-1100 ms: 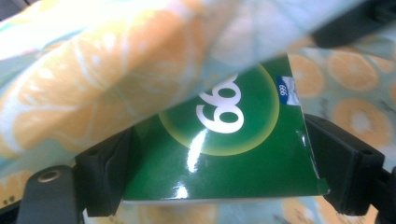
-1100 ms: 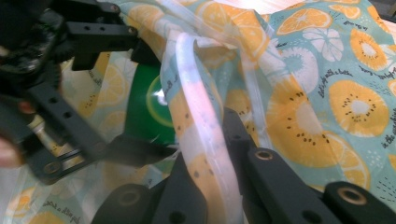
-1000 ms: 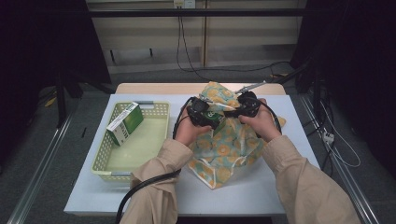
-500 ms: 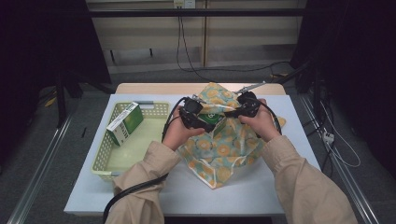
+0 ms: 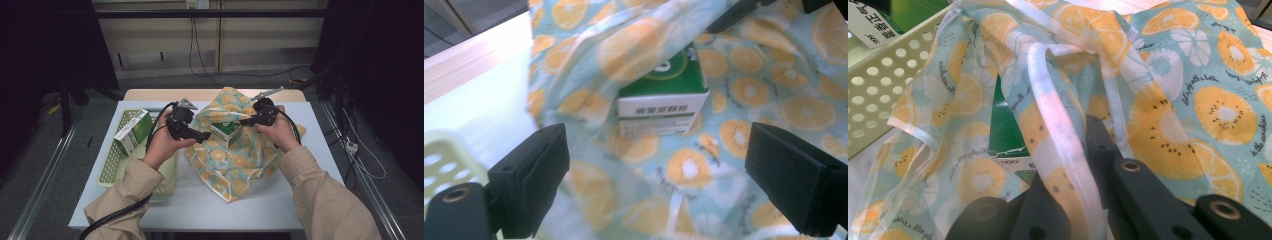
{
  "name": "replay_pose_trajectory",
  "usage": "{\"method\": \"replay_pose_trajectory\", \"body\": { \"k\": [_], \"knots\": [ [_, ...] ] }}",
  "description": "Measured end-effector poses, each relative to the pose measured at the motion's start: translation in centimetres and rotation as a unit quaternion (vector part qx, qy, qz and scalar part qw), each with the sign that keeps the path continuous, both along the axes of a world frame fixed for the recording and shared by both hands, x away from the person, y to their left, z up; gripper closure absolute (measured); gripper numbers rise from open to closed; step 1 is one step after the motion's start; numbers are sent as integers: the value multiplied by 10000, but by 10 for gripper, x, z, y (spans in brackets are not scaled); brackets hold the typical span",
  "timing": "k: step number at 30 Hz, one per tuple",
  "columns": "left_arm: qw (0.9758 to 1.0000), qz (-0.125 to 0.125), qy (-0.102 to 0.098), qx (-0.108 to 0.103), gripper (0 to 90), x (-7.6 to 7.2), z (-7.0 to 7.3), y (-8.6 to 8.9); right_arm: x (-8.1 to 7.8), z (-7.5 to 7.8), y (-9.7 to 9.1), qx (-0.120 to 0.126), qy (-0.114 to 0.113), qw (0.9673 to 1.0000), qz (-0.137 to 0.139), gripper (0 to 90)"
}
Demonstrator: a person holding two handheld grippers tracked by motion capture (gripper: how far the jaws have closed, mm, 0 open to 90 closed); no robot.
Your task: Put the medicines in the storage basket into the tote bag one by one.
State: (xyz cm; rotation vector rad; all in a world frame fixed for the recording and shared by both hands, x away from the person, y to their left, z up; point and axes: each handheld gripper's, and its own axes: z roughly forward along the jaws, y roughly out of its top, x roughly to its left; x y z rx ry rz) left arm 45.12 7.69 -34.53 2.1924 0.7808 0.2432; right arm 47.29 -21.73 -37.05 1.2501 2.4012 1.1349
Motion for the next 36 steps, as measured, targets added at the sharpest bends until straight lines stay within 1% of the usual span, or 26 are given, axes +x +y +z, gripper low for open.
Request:
{"method": "replay_pose_trajectory", "body": {
  "k": [2,3,6,8,9,10,11,13,15,17,18,19,20,23,24,25,26,29,30,32,33,36],
  "knots": [
    [10000,46,-9,62,103,0,2,10,-1,0,0,-2,21,10000,20,885],
    [9999,107,4,48,105,0,3,14,-1,0,0,-16,30,10000,19,885],
    [9998,163,2,78,106,2,5,26,-2,1,-1,-20,16,10000,21,886],
    [9996,246,-52,92,108,3,6,36,-2,2,-1,-27,9,10000,21,885],
    [9995,288,-50,79,109,3,6,40,-2,2,-1,-27,14,10000,22,885],
    [9994,343,-42,12,109,4,6,46,-3,3,-1,-35,7,10000,25,886],
    [9993,366,-17,8,109,5,6,49,-3,3,-1,-39,6,10000,44,886],
    [9990,437,-46,42,108,6,5,57,-3,2,-2,-44,11,10000,52,885],
    [9989,472,-17,38,106,8,4,64,-3,2,-2,-42,15,10000,45,886],
    [9987,515,-18,-6,101,9,4,69,-3,2,-1,-37,12,10000,39,885],
    [9987,517,-23,19,100,9,4,71,-3,2,-1,-35,16,10000,40,885],
    [9986,536,-1,-2,97,9,3,73,-3,2,-1,-33,17,10000,42,886],
    [9987,516,-9,47,94,9,3,76,-3,2,-1,-26,13,10000,46,886],
    [9982,596,6,34,79,11,1,81,-2,1,-1,-26,30,10000,58,886],
    [9983,587,4,57,75,11,1,83,-2,1,-1,-38,30,10000,58,886],
    [9984,568,12,50,68,12,0,86,-2,0,-1,-35,29,10000,61,886],
    [9981,616,20,44,63,13,-1,88,-2,0,0,-41,39,10000,57,886],
    [9978,654,48,-3,63,14,-3,94,-2,0,0,-28,37,10000,77,886],
    [9977,679,22,6,63,15,-4,97,-2,0,1,-24,25,10000,87,886],
    [9973,722,-30,89,65,15,-4,100,-2,0,1,-24,21,10000,86,885],
    [9974,706,-65,128,65,16,-4,102,-2,0,0,-19,22,10000,89,886],
    [9969,765,-70,167,68,16,-3,108,-2,0,0,-2,17,10000,73,886]
  ]
}}
